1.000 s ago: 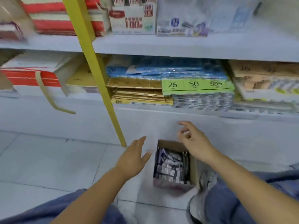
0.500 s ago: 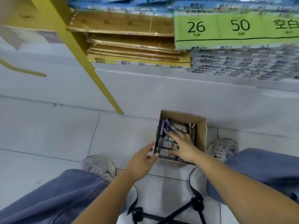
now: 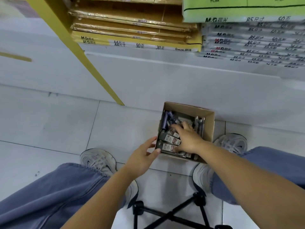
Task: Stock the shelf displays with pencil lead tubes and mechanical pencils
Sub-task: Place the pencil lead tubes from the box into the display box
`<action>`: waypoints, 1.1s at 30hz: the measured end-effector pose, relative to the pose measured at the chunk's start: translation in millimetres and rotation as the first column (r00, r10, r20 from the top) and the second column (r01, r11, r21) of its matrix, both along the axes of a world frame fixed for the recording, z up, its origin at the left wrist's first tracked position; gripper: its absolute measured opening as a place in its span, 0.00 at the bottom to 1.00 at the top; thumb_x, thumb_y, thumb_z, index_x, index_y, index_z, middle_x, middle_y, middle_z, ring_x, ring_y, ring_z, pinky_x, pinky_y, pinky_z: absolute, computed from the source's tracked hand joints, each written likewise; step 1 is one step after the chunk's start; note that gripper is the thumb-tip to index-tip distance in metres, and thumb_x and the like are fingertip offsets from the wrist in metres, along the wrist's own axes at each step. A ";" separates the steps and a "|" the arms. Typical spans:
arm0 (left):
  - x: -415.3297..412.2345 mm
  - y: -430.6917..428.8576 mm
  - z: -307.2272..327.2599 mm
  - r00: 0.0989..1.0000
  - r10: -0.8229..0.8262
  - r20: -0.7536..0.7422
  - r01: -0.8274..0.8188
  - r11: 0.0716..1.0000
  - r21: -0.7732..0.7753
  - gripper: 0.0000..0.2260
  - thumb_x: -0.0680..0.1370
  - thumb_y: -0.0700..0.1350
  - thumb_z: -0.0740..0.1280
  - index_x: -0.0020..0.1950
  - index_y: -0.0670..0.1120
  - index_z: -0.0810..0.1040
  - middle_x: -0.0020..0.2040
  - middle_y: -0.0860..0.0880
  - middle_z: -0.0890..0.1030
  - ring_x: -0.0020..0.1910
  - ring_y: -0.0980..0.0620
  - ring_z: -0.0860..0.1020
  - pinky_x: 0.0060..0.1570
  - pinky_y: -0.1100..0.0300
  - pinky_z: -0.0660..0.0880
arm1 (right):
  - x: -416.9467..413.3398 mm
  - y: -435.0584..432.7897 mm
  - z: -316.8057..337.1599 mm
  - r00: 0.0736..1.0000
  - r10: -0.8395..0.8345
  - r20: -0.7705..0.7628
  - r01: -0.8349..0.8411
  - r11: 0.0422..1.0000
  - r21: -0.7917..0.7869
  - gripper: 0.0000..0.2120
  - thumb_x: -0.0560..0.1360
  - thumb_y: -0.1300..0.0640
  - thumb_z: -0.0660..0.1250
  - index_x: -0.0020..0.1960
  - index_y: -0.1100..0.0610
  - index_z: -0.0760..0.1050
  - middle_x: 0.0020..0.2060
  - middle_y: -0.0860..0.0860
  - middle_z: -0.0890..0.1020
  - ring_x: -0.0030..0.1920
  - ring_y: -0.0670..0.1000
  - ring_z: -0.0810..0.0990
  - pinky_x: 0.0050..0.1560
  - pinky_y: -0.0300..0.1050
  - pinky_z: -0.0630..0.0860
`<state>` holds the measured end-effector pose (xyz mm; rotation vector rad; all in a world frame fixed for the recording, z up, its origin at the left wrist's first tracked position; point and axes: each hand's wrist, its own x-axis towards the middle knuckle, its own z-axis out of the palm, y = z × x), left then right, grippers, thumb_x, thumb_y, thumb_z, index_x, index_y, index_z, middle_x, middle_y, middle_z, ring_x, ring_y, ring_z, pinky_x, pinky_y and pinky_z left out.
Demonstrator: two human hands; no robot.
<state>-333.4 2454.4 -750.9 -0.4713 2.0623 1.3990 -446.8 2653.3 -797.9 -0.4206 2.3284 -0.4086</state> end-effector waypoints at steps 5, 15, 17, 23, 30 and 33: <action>0.5 -1.4 -0.9 1.000 -0.008 -0.001 0.008 1.000 0.001 0.23 0.82 0.57 0.62 0.76 0.63 0.62 0.68 0.55 0.74 0.56 0.59 0.79 0.54 0.62 0.71 | -4.4 -0.1 8.1 0.993 0.095 -0.077 -0.095 0.995 0.008 0.39 0.60 0.44 0.80 0.66 0.43 0.65 0.70 0.50 0.56 0.73 0.56 0.54 0.70 0.56 0.63; 1.2 -1.2 -0.3 1.000 -0.003 -0.007 0.003 1.000 0.018 0.23 0.82 0.56 0.62 0.77 0.62 0.62 0.68 0.54 0.74 0.56 0.59 0.79 0.50 0.68 0.70 | 1.6 -0.7 12.1 0.914 0.324 -0.243 -0.301 0.945 0.129 0.34 0.65 0.37 0.73 0.67 0.47 0.71 0.60 0.47 0.74 0.63 0.52 0.65 0.61 0.49 0.60; 1.4 -1.3 -0.3 1.000 0.002 -0.006 -0.002 1.000 0.021 0.23 0.82 0.56 0.62 0.77 0.62 0.62 0.68 0.53 0.74 0.56 0.58 0.79 0.52 0.66 0.71 | -1.7 -3.7 15.7 0.899 0.373 -0.231 -0.346 0.926 0.151 0.32 0.66 0.36 0.72 0.65 0.48 0.74 0.57 0.47 0.76 0.60 0.52 0.68 0.59 0.49 0.61; 0.8 -1.7 -1.2 1.000 -0.009 -0.009 0.009 1.000 0.016 0.23 0.82 0.57 0.61 0.76 0.63 0.62 0.68 0.55 0.74 0.57 0.57 0.79 0.50 0.67 0.71 | -13.0 3.5 30.1 0.971 0.218 -0.100 -0.218 0.976 0.012 0.23 0.66 0.40 0.74 0.57 0.47 0.75 0.49 0.45 0.79 0.48 0.49 0.76 0.43 0.44 0.71; 1.6 -1.8 -0.2 0.999 -0.019 -0.025 0.020 1.000 0.008 0.21 0.81 0.58 0.61 0.74 0.67 0.62 0.66 0.56 0.75 0.55 0.60 0.79 0.48 0.71 0.70 | -19.9 12.0 44.1 0.969 -0.018 0.247 0.068 0.979 -0.192 0.14 0.72 0.48 0.72 0.54 0.50 0.73 0.49 0.47 0.81 0.46 0.47 0.79 0.43 0.42 0.75; 2.2 -1.7 0.1 1.000 -0.021 -0.017 0.022 1.000 0.011 0.20 0.82 0.58 0.61 0.72 0.69 0.62 0.66 0.57 0.75 0.54 0.61 0.79 0.48 0.71 0.70 | -14.3 8.9 41.0 0.965 0.087 0.249 -0.072 0.995 -0.069 0.14 0.75 0.49 0.69 0.56 0.55 0.71 0.49 0.53 0.79 0.46 0.51 0.77 0.42 0.46 0.72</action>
